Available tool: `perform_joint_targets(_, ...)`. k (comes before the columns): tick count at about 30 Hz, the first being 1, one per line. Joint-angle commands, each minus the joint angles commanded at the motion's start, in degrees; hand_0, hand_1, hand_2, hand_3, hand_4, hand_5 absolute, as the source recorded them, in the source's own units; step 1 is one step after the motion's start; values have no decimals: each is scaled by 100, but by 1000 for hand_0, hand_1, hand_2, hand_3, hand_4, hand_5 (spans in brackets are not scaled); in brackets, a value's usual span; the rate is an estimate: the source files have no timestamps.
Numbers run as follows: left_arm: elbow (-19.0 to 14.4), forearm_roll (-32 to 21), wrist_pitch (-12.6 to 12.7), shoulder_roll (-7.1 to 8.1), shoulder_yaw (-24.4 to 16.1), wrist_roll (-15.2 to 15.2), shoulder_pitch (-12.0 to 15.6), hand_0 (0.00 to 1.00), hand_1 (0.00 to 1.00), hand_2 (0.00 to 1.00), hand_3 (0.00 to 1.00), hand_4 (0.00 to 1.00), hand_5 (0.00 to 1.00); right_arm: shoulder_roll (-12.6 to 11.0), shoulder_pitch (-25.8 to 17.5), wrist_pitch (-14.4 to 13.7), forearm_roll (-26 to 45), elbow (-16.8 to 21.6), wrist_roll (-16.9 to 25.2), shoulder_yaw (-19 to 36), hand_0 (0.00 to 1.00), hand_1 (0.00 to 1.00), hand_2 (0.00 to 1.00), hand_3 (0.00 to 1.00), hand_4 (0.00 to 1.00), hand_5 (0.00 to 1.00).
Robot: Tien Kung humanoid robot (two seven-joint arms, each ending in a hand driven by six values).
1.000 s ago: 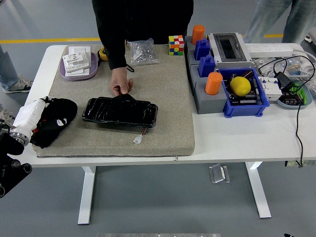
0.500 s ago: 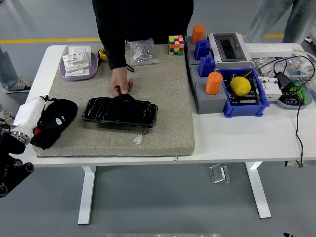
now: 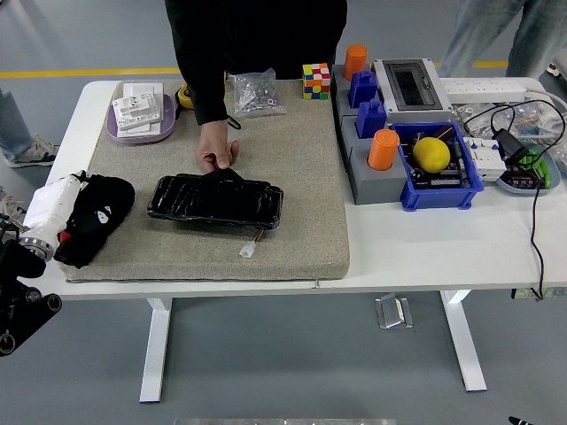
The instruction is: Pick the rag up,wipe the panel,place it on the desk
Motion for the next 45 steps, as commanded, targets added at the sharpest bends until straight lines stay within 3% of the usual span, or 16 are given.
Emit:
perform_joint_targets(1, -3, 14, 9, -2, -1, 0, 0, 203, 271, 727, 742, 500, 33, 1, -1, 2, 1, -2, -1, 1, 786, 724, 727, 664, 998, 553)
perform_joint_targets(6, -8, 91, 48, 0, -3, -2, -3, 203, 271, 727, 742, 500, 33, 4, 2, 1, -11, -1, 1, 27, 786, 724, 727, 664, 998, 553)
perform_joint_targets(7, -7, 107, 54, -1, -12, 1, -2, 199, 209, 708, 730, 478, 2, 6, 3, -2, -12, -1, 4, 38, 785, 723, 727, 663, 998, 553)
perform_joint_targets(16, -114, 2, -7, 64, 1, -65, 43, 200, 170, 695, 724, 487, 2, 3, -9, -10, -15, -2, 3, 14, 786, 723, 727, 664, 998, 553)
perform_joint_targets(31, -842, -184, -154, 260, -45, -7, 116, 217, 159, 654, 692, 464, 2, 9, -7, -26, -36, -2, 2, -8, 786, 723, 727, 664, 998, 554)
perform_joint_targets(38, -1191, -30, -215, 295, -50, 168, -13, 217, 154, 656, 689, 460, 2, -14, 9, -19, -29, -11, -2, -46, 785, 724, 727, 664, 998, 554)
perform_joint_targets(45, -1160, -6, -218, 208, 78, 253, -273, 217, 152, 655, 686, 459, 2, -9, 29, -21, -16, -8, 14, -93, 786, 724, 728, 665, 998, 555)
